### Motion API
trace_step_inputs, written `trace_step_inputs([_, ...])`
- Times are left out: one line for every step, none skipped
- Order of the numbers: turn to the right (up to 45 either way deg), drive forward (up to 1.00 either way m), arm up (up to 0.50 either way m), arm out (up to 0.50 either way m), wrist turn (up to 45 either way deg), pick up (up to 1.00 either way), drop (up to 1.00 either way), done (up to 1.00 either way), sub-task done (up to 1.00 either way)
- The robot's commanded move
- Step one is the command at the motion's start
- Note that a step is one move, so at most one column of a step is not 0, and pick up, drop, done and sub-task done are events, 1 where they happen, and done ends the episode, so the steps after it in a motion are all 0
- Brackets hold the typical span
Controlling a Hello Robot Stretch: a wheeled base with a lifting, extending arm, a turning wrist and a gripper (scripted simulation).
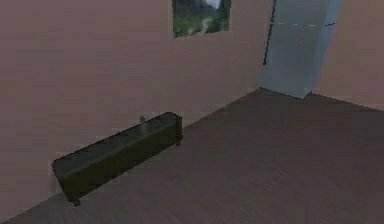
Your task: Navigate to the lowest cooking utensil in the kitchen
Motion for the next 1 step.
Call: trace_step_inputs([0.0,0.6,0.0,0.0,0.0,0.0,0.0,0.0,0.0])
